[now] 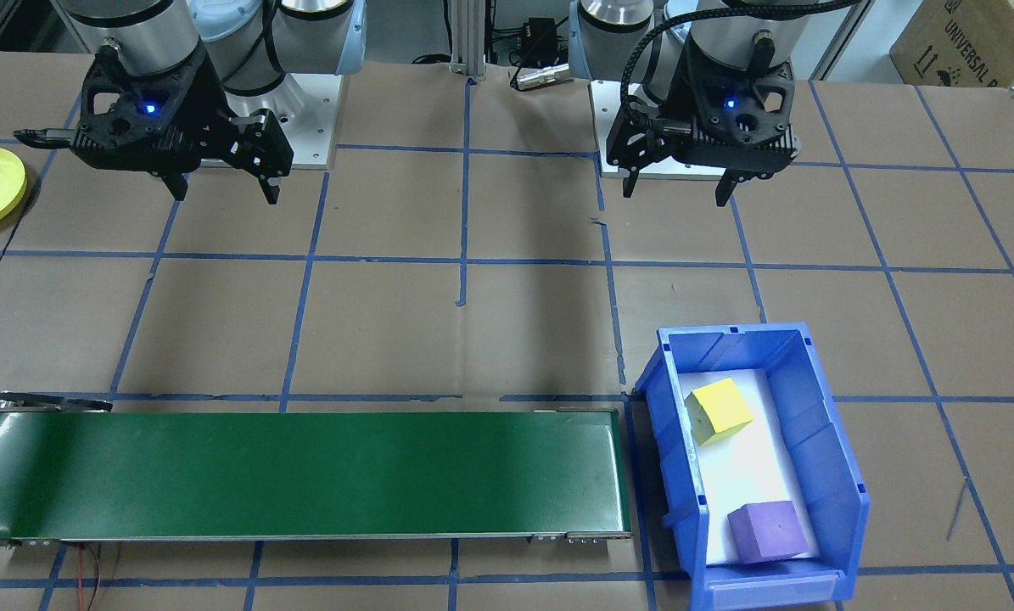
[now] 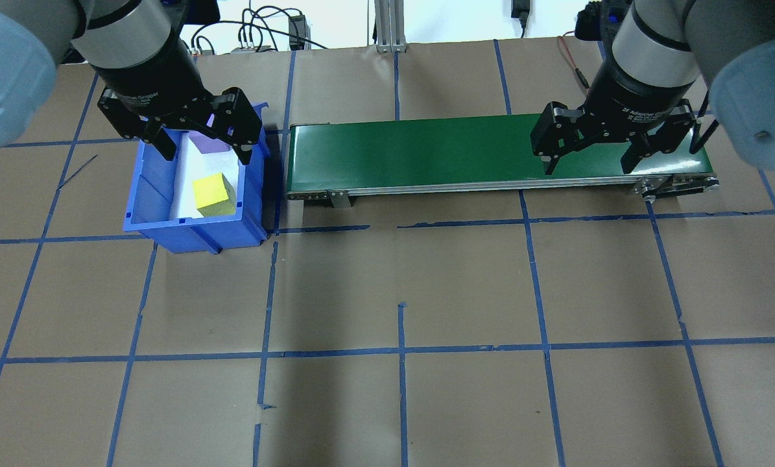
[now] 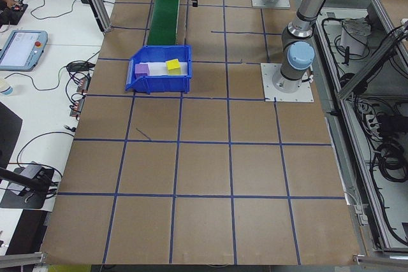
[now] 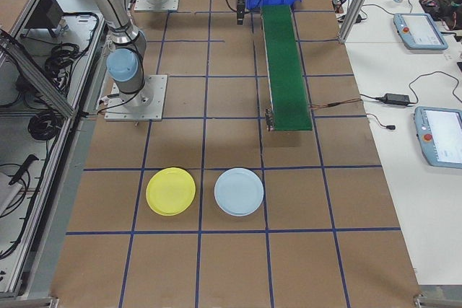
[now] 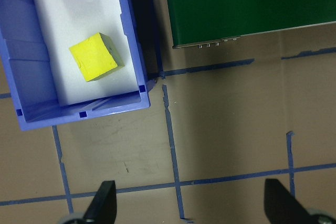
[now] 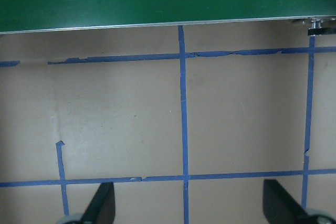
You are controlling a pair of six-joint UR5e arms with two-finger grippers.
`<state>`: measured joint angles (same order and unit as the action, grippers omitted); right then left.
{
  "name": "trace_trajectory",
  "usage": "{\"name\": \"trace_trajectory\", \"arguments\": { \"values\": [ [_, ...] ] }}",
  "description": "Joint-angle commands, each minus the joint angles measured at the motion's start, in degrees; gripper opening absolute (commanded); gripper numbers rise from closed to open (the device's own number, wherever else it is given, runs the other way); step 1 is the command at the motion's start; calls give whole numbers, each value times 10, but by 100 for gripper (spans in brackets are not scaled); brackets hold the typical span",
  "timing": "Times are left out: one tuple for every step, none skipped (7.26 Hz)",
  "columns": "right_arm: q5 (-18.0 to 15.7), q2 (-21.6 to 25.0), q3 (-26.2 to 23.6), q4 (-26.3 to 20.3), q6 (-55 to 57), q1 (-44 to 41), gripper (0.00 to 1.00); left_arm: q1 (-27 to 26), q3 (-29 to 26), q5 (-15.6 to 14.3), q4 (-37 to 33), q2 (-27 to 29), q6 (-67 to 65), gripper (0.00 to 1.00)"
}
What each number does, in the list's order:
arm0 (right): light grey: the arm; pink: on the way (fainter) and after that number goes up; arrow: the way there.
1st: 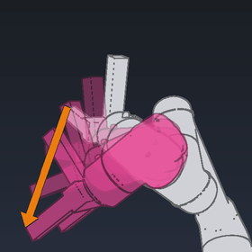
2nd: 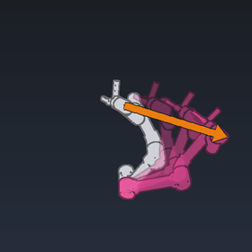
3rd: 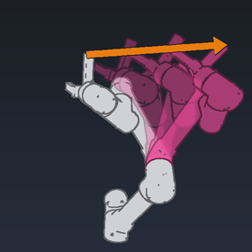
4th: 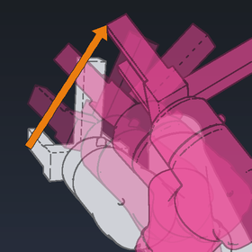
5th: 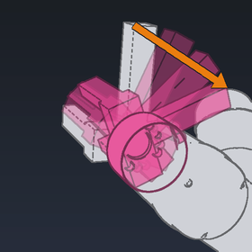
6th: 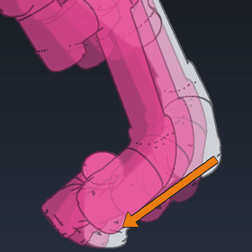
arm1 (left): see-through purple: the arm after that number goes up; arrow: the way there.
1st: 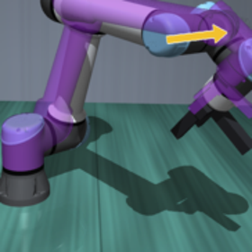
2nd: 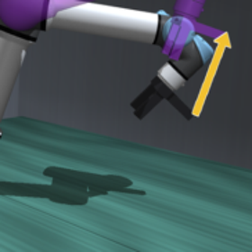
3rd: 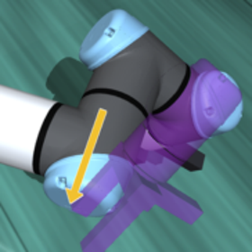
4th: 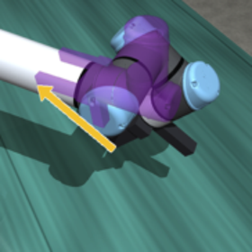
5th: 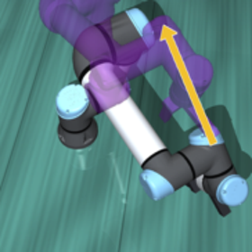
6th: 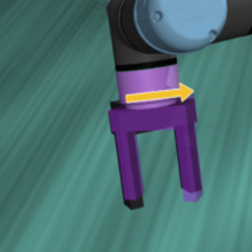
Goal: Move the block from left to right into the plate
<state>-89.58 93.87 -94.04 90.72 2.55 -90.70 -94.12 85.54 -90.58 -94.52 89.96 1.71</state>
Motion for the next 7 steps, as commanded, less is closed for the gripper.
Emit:
{"name": "trace_trajectory", "arguments": {
  "values": [
    [0, 0, -1, 0, 0, 0, 100, 0, 2, -1, -1, -2, 0, 100],
    [0, 0, -1, 0, 0, 0, 100, 5, 2, -4, -1, -2, 4, 100],
    [0, 0, -1, 0, 0, 0, 100, 10, 2, -2, 0, -2, 8, 100],
    [0, 0, -2, 0, 0, 0, 100, 48, 3, 4, 20, 1, 20, 100],
    [0, 0, -2, 0, 0, 0, 100, 93, 4, 19, 28, 29, 42, 100],
    [0, 0, -2, 0, 0, 0, 100, 111, -12, 16, 50, 82, 45, 100],
    [0, 0, -2, 0, 0, 0, 100, 114, -16, 14, 136, 142, 45, 100]
  ]
}}
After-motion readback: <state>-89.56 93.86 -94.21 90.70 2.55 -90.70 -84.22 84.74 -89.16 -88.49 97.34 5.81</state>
